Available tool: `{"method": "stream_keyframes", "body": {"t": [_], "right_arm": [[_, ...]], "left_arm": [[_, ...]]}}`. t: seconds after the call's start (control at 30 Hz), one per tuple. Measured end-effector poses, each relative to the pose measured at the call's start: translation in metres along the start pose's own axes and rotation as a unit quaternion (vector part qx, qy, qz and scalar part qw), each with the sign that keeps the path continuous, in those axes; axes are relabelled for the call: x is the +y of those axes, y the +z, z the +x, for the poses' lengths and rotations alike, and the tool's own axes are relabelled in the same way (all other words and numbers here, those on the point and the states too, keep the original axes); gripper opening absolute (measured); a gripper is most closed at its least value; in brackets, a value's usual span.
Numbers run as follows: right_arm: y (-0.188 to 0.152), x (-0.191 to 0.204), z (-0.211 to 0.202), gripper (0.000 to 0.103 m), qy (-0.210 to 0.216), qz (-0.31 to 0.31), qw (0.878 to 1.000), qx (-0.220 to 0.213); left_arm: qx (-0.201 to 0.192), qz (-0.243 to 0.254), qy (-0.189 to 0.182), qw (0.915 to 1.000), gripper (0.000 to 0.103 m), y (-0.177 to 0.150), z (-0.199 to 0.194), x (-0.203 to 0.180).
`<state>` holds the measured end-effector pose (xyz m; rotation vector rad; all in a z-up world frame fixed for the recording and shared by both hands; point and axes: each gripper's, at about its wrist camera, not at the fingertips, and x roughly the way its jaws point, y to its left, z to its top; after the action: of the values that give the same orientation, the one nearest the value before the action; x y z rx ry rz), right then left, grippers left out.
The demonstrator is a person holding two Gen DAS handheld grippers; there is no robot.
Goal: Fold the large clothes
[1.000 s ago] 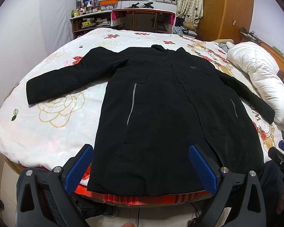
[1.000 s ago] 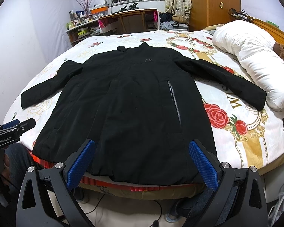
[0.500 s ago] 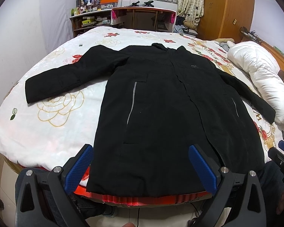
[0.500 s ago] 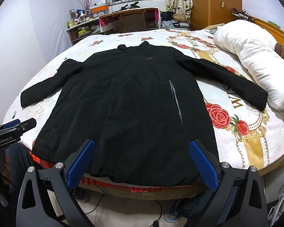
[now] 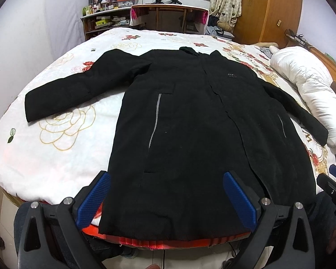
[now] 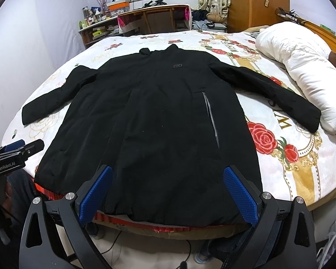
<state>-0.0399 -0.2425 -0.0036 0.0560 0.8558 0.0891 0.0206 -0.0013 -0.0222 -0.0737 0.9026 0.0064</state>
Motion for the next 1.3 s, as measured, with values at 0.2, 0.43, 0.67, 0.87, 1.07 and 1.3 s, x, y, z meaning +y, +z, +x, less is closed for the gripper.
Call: {"method": "stream_keyframes", "body": {"t": [0.2, 0.43, 0.67, 0.87, 1.07, 1.3], "right_arm": [[0.006, 0.005, 0.014, 0.099, 0.005, -0.003, 1.0, 0.009], [0.017, 0.01, 0.034, 0.099, 0.012, -0.013, 1.0, 0.018], [0.038, 0.021, 0.059, 0.099, 0.027, -0.034, 0.999, 0.018], [0.056, 0.03, 0.084, 0.099, 0.047, -0.048, 0.997, 0.023], [0.073, 0.032, 0.101, 0.1, 0.06, -0.048, 0.997, 0.024], [0.096, 0.033, 0.12, 0.099, 0.043, -0.057, 0.997, 0.026]], "left_arm": [[0.008, -0.004, 0.004, 1.0, 0.102, 0.003, 0.01, 0.003], [0.017, -0.02, 0.002, 0.9997, 0.102, 0.01, 0.029, 0.014], [0.012, -0.046, 0.008, 0.9989, 0.102, 0.031, 0.054, 0.035], [-0.003, -0.081, 0.029, 0.9963, 0.102, 0.052, 0.075, 0.07], [-0.015, -0.121, 0.067, 0.9903, 0.102, 0.068, 0.099, 0.114], [-0.029, -0.186, 0.098, 0.9772, 0.096, 0.086, 0.126, 0.174]]}}
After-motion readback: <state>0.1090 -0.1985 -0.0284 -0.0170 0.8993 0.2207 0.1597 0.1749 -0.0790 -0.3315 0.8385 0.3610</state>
